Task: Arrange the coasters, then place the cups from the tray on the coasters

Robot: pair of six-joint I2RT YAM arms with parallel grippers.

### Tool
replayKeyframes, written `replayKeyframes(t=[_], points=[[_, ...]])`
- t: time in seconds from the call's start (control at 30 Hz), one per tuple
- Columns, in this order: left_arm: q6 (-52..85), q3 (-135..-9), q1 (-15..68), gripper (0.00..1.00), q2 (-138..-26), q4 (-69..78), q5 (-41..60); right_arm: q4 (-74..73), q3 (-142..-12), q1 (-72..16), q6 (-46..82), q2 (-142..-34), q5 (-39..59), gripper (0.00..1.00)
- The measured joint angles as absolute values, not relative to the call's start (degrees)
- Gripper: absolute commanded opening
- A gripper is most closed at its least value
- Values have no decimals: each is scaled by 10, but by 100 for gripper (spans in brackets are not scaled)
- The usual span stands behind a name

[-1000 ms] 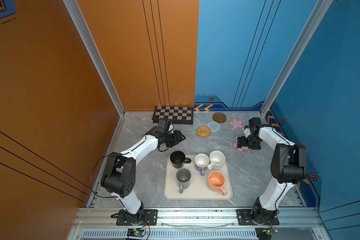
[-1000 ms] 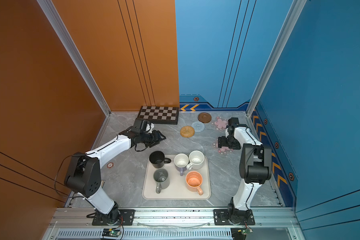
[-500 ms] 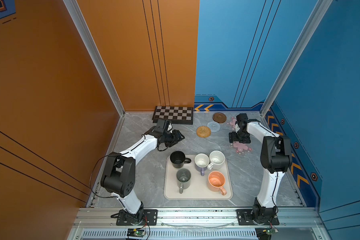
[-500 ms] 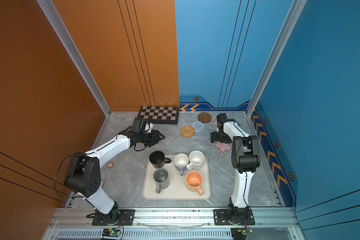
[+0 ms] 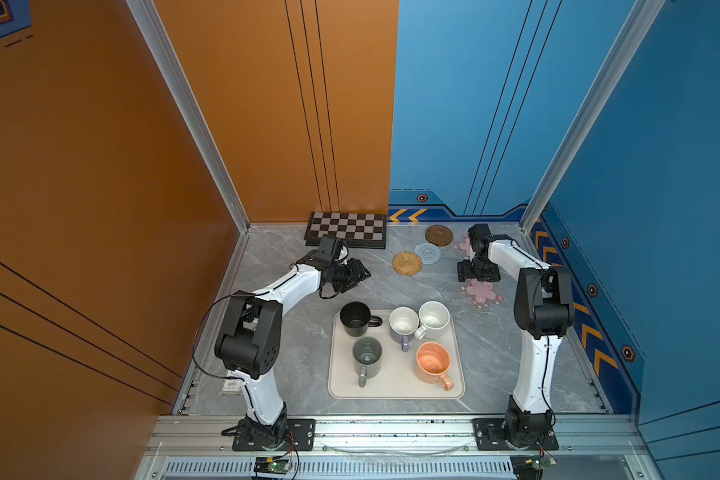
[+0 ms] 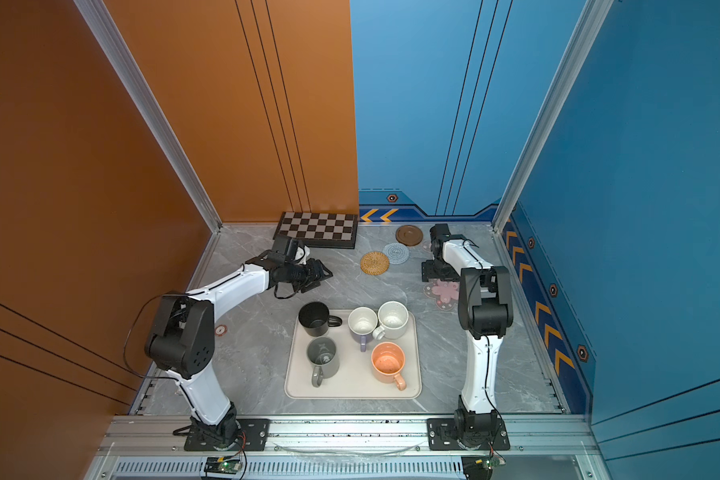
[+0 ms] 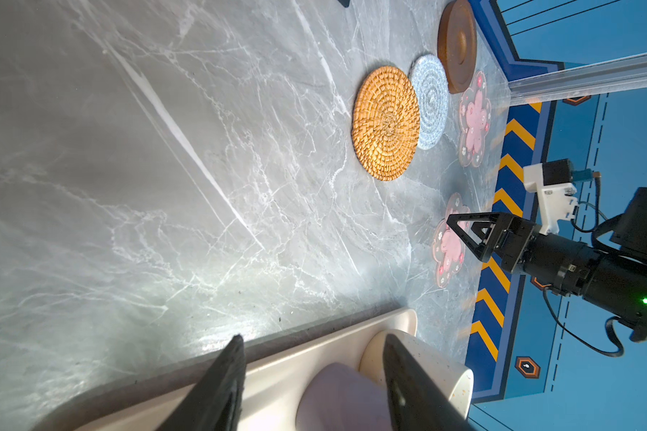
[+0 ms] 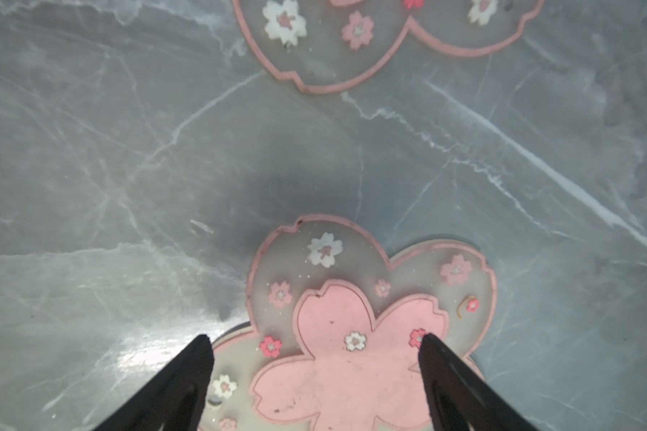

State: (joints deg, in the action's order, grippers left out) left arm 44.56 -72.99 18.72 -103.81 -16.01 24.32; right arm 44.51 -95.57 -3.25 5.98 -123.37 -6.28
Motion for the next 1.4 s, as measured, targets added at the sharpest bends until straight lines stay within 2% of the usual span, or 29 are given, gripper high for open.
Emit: replayKeyframes(t=[1.03, 1.23, 1.4], points=[[464, -777, 221, 59, -1058, -152, 243, 445, -971, 31, 43, -1247, -57, 88], [464, -776, 222, 59, -1056, -150, 243, 443, -931, 31, 43, -1150, -56, 88], [463, -753, 222, 59, -1031, -148, 243, 439, -839, 27, 54, -1042, -56, 88]])
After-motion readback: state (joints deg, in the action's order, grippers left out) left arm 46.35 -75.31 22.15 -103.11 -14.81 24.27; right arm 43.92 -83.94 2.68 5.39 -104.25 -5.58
